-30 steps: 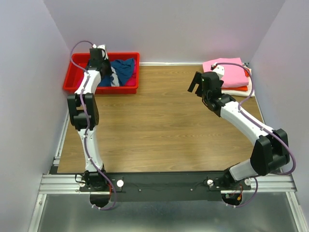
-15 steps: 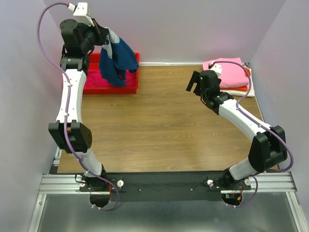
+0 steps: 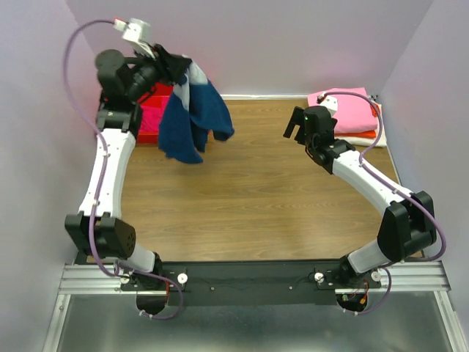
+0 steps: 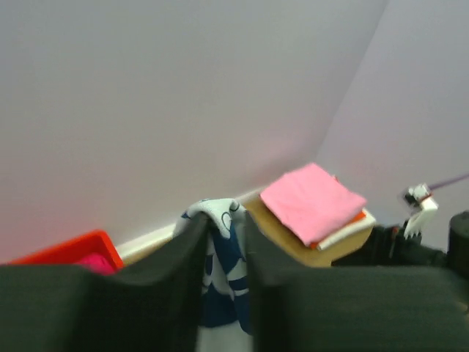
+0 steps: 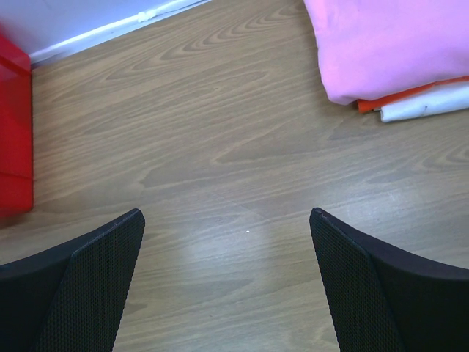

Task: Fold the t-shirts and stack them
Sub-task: Move the tshirt to the center of the board, then flatten the tshirt out

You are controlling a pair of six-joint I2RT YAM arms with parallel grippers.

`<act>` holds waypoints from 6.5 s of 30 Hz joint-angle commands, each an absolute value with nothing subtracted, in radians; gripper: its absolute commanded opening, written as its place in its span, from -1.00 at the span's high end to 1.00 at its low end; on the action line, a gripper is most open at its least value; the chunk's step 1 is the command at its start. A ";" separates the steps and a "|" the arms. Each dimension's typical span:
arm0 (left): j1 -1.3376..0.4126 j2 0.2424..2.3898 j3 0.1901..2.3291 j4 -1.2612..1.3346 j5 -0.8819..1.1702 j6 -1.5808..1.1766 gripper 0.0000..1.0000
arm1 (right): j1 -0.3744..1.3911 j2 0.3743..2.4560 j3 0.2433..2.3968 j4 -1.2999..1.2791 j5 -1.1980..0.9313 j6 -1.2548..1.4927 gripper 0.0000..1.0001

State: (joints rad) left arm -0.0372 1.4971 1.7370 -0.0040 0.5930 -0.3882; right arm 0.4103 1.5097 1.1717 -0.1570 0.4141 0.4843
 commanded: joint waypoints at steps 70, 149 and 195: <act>0.064 1.353 1.511 -0.465 0.179 -0.301 1.00 | 0.377 1.553 1.534 -0.337 -0.060 0.197 0.99; -0.273 1.801 1.126 -0.379 0.318 -0.376 1.00 | 0.321 1.609 1.072 -0.156 0.250 0.322 0.91; 0.075 1.793 1.629 -0.446 0.565 -0.261 0.44 | 0.299 1.658 1.506 -0.330 0.123 0.149 0.99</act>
